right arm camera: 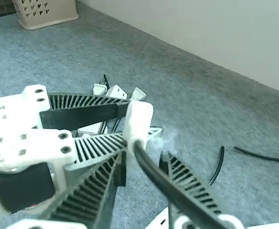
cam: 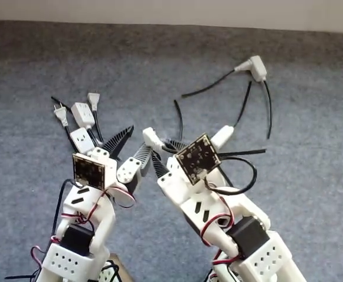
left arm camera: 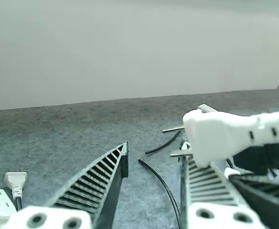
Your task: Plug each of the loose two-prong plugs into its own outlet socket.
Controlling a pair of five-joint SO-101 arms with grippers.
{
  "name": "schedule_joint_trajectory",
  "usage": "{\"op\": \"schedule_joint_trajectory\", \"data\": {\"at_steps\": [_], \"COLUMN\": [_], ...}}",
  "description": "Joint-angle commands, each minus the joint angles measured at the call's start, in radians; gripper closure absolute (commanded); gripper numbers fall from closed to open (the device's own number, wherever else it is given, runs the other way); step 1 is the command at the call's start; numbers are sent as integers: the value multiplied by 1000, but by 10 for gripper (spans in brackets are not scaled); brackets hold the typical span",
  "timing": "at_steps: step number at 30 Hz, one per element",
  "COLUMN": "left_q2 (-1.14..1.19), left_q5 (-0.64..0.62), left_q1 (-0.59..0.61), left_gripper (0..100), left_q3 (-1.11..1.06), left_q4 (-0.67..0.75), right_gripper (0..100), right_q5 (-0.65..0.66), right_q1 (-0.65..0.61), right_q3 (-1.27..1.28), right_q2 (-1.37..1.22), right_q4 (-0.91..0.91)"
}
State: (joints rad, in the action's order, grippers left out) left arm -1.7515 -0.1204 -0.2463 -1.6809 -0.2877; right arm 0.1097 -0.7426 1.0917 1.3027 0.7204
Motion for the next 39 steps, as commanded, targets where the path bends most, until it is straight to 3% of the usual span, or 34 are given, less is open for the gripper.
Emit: {"op": "schedule_joint_trajectory", "data": {"at_steps": [1,8,15,26,29,33,39], "left_q2": [-10,-10,-5,-1,-1,-1,-1], "left_q5": [6,6,6,6,8,8,0], "left_q1": [5,2,1,1,10,79,271], "left_gripper": [812,812,812,812,812,812,812], "left_q3": [-18,-18,-18,-18,-18,-18,-18], "left_q4": [31,51,68,63,60,21,11], "right_gripper": [882,882,882,879,879,878,878], "right_q5": [9,5,11,12,77,147,235], "right_q1": [8,7,-77,-73,-18,68,28], "right_q3": [-48,-48,-48,-48,-61,-96,-21], "right_q2": [-4,-4,-4,-4,-4,-7,-16], "right_q4": [-12,-15,-22,-53,8,70,-13]}}
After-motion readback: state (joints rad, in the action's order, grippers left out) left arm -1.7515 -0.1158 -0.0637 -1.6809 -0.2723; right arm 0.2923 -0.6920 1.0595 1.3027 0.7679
